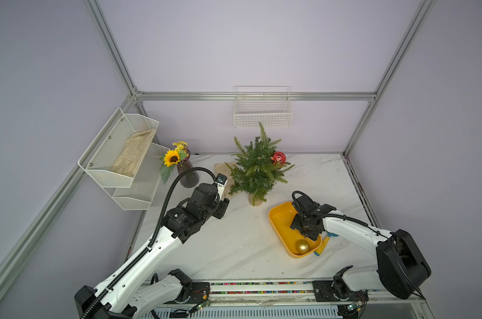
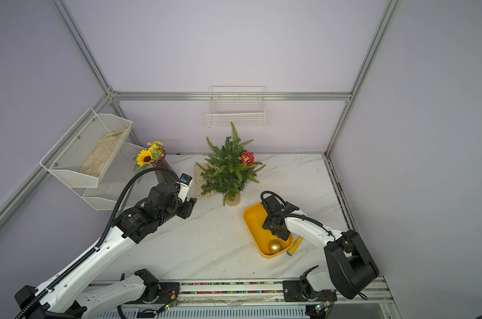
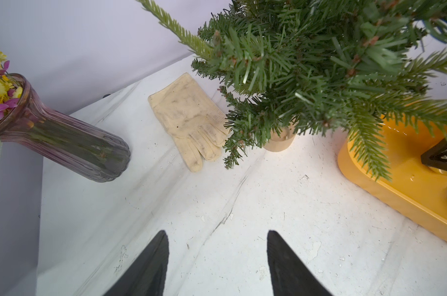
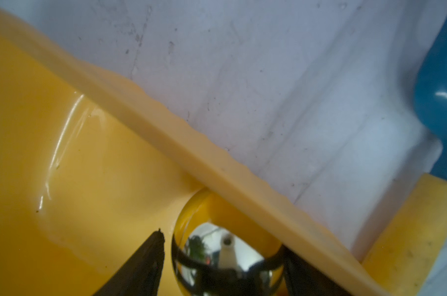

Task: Decorate the small christmas tree with ornaments
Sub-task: Move an ornament from the container.

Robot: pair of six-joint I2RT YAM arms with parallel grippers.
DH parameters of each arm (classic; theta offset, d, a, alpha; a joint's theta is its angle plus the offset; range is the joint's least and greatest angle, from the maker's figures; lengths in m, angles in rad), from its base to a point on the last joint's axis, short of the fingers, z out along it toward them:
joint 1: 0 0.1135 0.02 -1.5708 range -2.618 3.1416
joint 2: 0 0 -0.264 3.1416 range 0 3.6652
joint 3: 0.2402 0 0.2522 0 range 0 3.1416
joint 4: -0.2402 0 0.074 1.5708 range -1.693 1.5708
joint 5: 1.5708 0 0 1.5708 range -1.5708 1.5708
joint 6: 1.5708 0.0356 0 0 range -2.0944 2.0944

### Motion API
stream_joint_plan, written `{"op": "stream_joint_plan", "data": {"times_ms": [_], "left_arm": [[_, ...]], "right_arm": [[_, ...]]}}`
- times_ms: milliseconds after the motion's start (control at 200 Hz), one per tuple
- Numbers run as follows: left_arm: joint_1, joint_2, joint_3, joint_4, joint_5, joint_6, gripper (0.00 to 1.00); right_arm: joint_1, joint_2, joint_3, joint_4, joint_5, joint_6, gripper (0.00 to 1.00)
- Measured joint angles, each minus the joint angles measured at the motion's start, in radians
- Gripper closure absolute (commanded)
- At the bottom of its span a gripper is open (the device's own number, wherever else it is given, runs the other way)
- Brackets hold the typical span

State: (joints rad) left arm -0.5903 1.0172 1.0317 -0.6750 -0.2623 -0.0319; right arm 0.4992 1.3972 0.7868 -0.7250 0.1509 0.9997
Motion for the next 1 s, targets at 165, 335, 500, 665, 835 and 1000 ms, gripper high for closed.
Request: {"op": "stream_joint_plan", "data": {"times_ms": [165, 335, 500, 665, 835, 1000], "left_arm": [[0.0, 0.0, 0.0, 0.0, -0.004, 0.0, 0.38], [0.0, 0.0, 0.0, 0.0, -0.004, 0.0, 0.38], [0.0, 0.0, 0.0, 0.0, -0.004, 0.0, 0.38], [0.0, 0.0, 0.0, 0.0, -0.004, 0.0, 0.38], [0.0, -0.002, 0.0, 0.0, -0.004, 0.0, 0.38], [0.0, -0.005, 0.0, 0.0, -0.004, 0.0, 0.37]], "right_arm": [[0.0, 0.019, 0.014, 0.004, 0.019, -0.026, 0.31], [0.0, 0.025, 0.027, 0.011, 0.016, -0.047, 0.35], [0.0, 0.024, 0.031, 0.034, -0.018, -0.057, 0.37], [0.0, 0.02, 0.031, 0.079, -0.076, -0.058, 0.36], [0.0, 0.024, 0.06, 0.079, -0.086, -0.059, 0.27], [0.0, 0.045, 0.098, 0.06, -0.043, -0.079, 0.25]]}}
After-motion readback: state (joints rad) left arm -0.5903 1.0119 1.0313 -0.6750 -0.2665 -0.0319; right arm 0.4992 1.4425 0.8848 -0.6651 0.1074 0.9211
